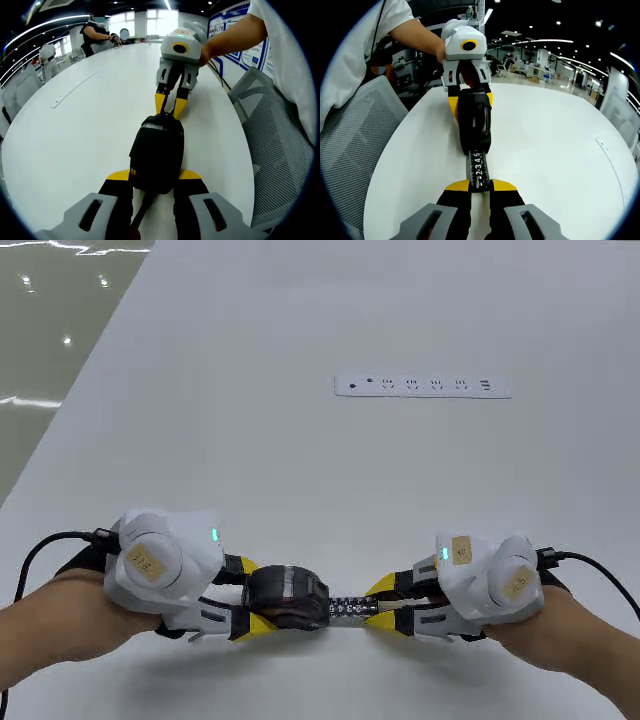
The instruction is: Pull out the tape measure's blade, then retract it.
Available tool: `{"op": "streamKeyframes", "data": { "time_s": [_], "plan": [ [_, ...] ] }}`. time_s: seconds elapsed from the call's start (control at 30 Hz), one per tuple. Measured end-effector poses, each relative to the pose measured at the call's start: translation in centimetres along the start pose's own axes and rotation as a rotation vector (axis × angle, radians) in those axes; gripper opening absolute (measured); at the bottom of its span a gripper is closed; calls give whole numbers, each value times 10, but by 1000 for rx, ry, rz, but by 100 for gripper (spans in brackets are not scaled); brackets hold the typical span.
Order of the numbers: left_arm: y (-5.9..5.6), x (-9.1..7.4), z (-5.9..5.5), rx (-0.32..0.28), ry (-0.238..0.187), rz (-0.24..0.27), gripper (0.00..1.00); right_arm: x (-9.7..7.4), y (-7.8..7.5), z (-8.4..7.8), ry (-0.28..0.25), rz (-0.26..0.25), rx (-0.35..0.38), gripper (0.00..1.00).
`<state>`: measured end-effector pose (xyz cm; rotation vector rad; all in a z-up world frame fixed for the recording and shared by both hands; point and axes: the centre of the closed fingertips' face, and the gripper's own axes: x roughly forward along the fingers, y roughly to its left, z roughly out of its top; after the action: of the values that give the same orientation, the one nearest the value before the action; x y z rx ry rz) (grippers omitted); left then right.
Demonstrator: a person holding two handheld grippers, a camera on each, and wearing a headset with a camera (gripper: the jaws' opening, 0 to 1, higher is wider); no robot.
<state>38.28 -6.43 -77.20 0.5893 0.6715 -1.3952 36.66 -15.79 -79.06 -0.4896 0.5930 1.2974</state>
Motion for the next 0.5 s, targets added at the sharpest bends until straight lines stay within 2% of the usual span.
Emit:
{"op": "streamKeyframes", "data": {
  "time_s": [0.5],
  "plan": [
    [0, 0, 0, 0, 6, 1, 25, -19, -1, -17, 48, -16, 10, 9]
  ]
}}
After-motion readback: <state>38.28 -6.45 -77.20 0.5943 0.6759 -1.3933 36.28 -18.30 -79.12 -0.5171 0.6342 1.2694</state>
